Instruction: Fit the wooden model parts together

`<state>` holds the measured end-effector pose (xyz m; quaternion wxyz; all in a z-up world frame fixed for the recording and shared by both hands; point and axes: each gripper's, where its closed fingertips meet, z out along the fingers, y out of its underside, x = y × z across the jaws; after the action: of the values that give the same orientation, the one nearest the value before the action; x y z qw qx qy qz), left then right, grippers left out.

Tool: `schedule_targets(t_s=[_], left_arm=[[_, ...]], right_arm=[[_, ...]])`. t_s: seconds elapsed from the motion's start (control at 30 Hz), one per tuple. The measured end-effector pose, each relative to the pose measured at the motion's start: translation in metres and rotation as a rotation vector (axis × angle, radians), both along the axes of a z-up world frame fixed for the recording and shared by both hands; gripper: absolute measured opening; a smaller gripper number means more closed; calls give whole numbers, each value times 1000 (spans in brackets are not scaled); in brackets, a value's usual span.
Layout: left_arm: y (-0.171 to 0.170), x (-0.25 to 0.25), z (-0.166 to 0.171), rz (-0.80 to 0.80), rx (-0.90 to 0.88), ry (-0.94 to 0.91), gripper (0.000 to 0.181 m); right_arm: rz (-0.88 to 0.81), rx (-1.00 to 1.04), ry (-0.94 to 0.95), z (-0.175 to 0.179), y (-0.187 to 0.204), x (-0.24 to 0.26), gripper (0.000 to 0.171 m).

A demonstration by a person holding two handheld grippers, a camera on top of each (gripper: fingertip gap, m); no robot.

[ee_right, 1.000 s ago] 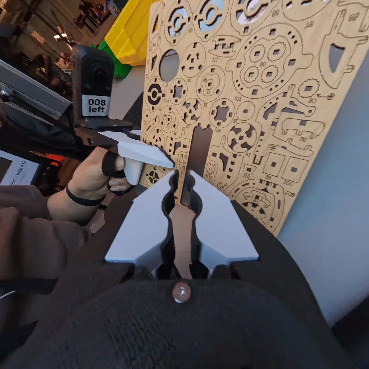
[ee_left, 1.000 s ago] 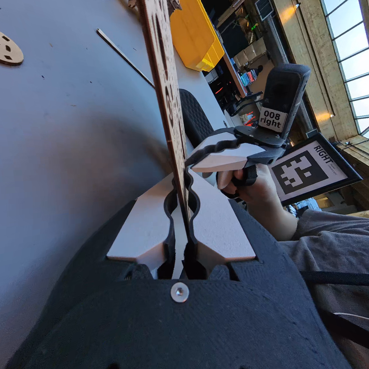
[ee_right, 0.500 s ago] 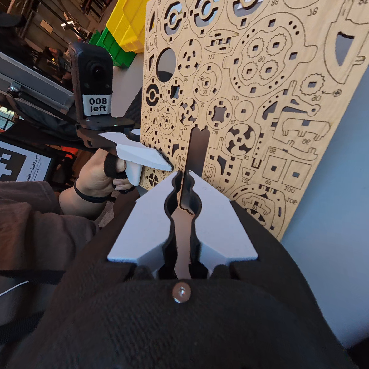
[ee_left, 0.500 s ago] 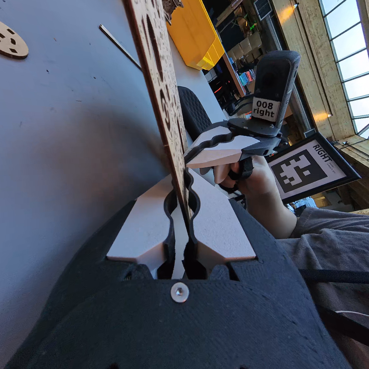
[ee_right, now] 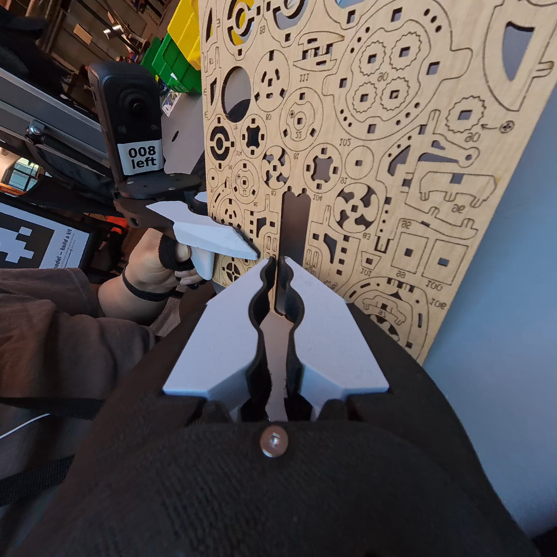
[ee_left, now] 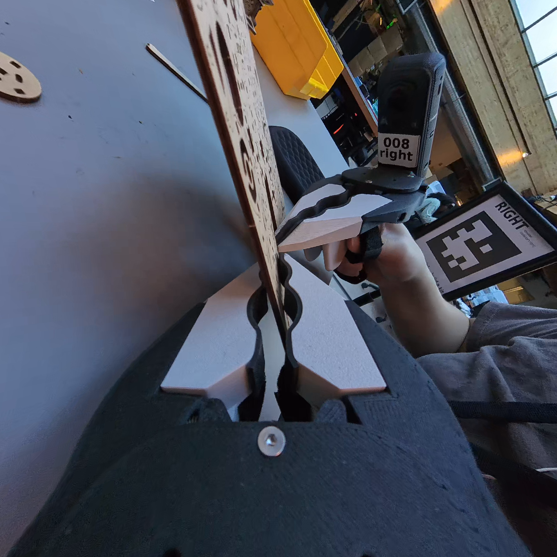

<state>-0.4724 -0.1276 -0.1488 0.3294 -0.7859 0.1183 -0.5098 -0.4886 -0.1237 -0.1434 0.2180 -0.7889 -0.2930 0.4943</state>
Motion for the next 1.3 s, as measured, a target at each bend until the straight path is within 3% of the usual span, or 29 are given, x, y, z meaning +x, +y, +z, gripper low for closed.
schedule_targets(t_s=[0.03, 0.2, 0.53, 0.67, 1.03, 1.3], left_arm=[[-1, 0, 0, -1, 3, 6, 1], [-3, 0, -2, 6, 26, 36, 1], [1, -4, -6, 46, 6, 60, 2], [1, -5, 3, 34, 22, -8, 1], [-8, 1, 6, -23, 108, 22, 1], [-8, 1, 3, -2, 140, 79, 1]], right_arm=[[-4, 1, 6, 0, 0, 0, 1], [-22, 13, 51, -1, -1, 2, 0], [-93, 159, -36, -5, 6, 3, 0], [-51, 262, 21, 7, 7, 3, 0], [153, 96, 46, 3, -3, 9, 1], [137, 82, 28, -8, 0, 8, 0]])
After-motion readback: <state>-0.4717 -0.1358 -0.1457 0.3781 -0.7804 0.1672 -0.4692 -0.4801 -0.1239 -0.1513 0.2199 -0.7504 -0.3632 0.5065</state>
